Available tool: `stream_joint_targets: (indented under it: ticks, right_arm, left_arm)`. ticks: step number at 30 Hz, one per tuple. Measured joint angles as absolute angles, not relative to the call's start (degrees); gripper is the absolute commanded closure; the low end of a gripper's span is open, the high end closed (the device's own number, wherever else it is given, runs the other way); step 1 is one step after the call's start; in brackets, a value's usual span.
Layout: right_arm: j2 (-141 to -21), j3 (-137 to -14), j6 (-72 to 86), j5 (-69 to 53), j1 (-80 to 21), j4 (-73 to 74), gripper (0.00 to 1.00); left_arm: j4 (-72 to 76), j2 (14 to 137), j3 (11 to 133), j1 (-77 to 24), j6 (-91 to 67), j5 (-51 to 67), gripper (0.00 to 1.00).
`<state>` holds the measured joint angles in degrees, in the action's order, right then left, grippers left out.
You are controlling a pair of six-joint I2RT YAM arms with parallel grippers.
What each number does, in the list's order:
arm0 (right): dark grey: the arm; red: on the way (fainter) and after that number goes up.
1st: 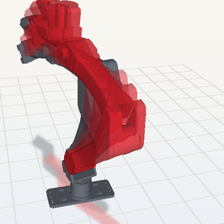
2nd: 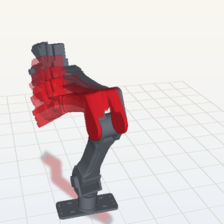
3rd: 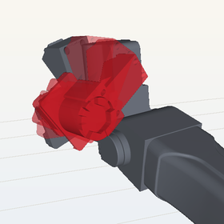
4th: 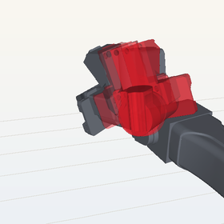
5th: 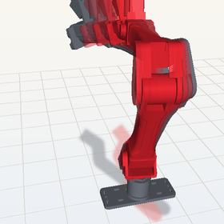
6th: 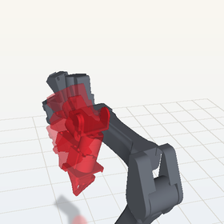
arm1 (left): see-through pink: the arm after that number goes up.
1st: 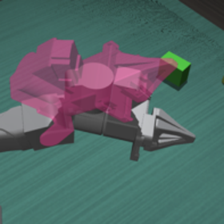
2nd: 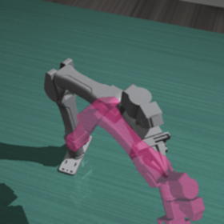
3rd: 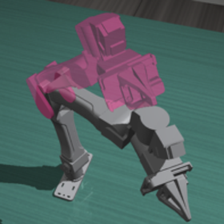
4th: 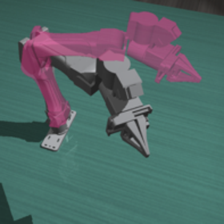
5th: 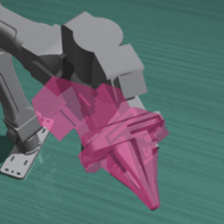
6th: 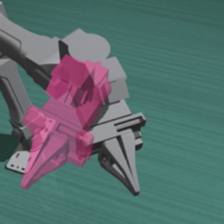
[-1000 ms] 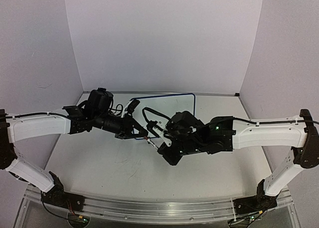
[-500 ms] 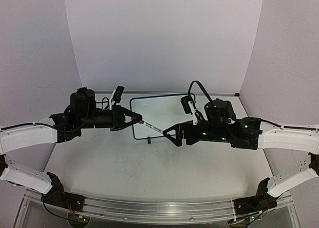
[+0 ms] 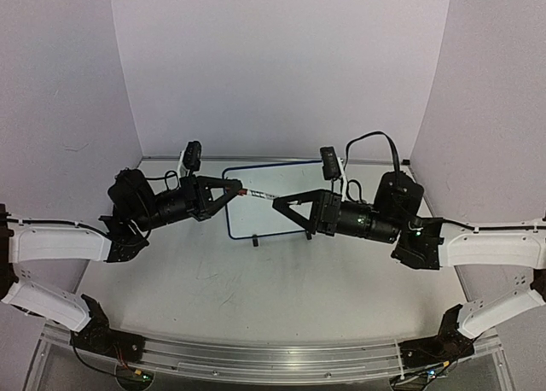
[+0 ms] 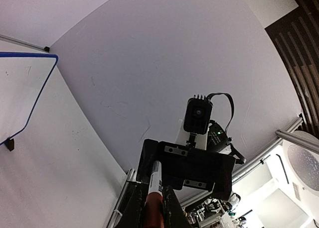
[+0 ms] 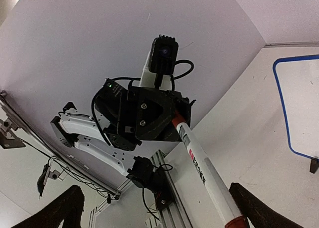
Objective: Write a sentence on the whiteboard
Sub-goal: Pass from the right arm to the left, then pick up the whiteboard marker.
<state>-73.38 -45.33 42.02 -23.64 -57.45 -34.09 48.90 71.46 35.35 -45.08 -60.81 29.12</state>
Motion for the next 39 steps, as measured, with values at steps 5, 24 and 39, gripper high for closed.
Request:
stream_joint_targets:
  ticks: [5, 24, 39]
  right_arm:
    - [-75.4, -46.24, 43.82, -27.2, -57.41, -37.49, 0.11]
    - [-78.81, -47.92, 45.76, -29.07, -57.41, -41.26, 0.2]
    - [-79.42, -48.16, 46.72, -29.07, -56.3, -41.54, 0.53]
  left_arm:
    - [53.9, 71.59, 35.35, -45.18, -61.66, 30.52, 1.0]
    - [48.86, 71.74, 36.23, -49.3, -55.71, 30.74, 1.0]
    - [49.08, 73.36, 37.12, -49.34, -54.22, 29.0, 1.0]
